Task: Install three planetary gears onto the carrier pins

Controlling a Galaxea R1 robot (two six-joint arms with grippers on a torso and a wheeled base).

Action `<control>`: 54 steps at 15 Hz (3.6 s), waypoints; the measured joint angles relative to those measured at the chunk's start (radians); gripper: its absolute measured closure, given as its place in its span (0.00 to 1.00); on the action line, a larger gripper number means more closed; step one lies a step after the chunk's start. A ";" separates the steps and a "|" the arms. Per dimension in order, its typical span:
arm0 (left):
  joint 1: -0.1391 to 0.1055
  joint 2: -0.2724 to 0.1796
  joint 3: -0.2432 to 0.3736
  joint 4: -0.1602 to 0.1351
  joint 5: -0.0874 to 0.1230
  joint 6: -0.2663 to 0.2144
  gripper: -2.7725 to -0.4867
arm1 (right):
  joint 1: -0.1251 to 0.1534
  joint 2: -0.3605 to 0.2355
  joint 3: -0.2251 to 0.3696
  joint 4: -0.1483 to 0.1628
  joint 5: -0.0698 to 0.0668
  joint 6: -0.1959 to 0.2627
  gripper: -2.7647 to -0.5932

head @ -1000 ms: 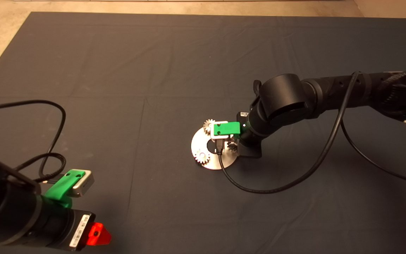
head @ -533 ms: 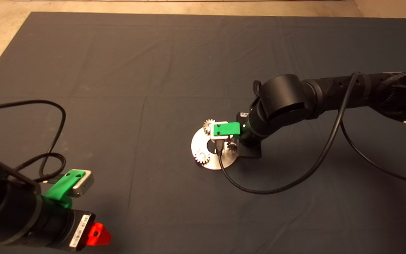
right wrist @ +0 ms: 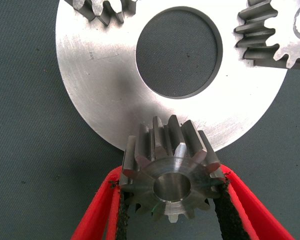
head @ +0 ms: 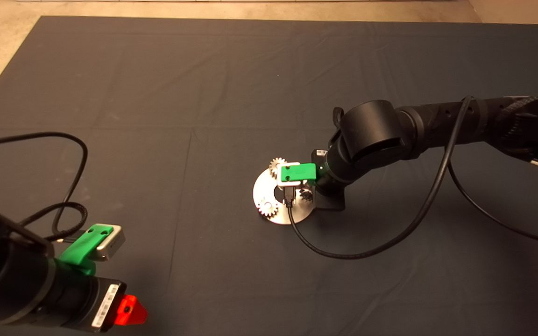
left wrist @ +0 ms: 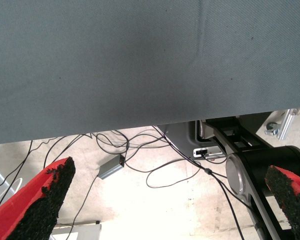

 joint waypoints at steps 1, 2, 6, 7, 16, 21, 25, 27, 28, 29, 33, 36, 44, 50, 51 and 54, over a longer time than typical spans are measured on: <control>0.000 -0.001 0.000 0.000 0.000 0.000 0.01 | -0.001 0.003 0.000 0.000 -0.001 0.000 0.81; 0.000 -0.003 0.000 0.000 0.000 0.000 0.01 | -0.001 0.003 0.000 0.000 -0.001 0.000 0.81; 0.000 -0.005 0.000 0.000 0.000 0.000 0.01 | -0.003 0.005 0.000 -0.003 -0.003 0.000 0.81; 0.000 -0.005 0.000 0.000 0.000 0.000 0.01 | -0.004 0.005 0.000 -0.006 -0.005 0.000 0.81; 0.000 -0.005 0.000 0.000 0.000 0.000 0.01 | -0.004 0.004 0.002 -0.007 -0.003 0.000 0.81; 0.000 -0.011 0.000 0.000 0.000 0.004 0.01 | -0.004 0.000 0.002 -0.007 0.004 -0.001 0.81; 0.000 -0.013 0.000 0.000 0.000 0.004 0.01 | -0.004 -0.003 0.004 -0.007 0.008 -0.001 0.81; 0.000 -0.013 0.000 0.000 0.000 0.005 0.01 | -0.004 -0.004 0.005 -0.007 0.010 -0.001 0.80; 0.000 -0.013 0.000 0.000 0.000 0.006 0.01 | -0.004 -0.004 0.005 -0.007 0.010 -0.001 0.80; 0.000 -0.013 0.000 0.000 0.000 0.006 0.01 | -0.004 -0.007 0.005 -0.007 0.011 -0.001 0.80; 0.000 -0.013 0.000 0.000 0.000 0.006 0.01 | -0.004 -0.015 0.008 -0.007 0.024 -0.001 0.81; 0.000 -0.013 0.000 0.000 0.000 0.006 0.01 | -0.005 -0.024 0.018 -0.007 0.027 -0.001 0.80; 0.000 -0.013 0.000 0.000 0.000 0.006 0.01 | -0.015 -0.032 0.046 -0.008 0.018 0.000 0.81; 0.011 -0.013 0.000 0.000 0.000 0.007 0.01 | -0.017 -0.031 0.049 -0.008 0.017 0.000 0.81; 0.011 -0.013 0.000 -0.001 0.000 0.007 0.01 | -0.016 -0.031 0.043 -0.007 0.020 0.000 0.81; 0.011 -0.013 0.000 -0.001 0.000 0.006 0.01 | -0.011 -0.028 0.024 -0.003 0.021 0.000 0.81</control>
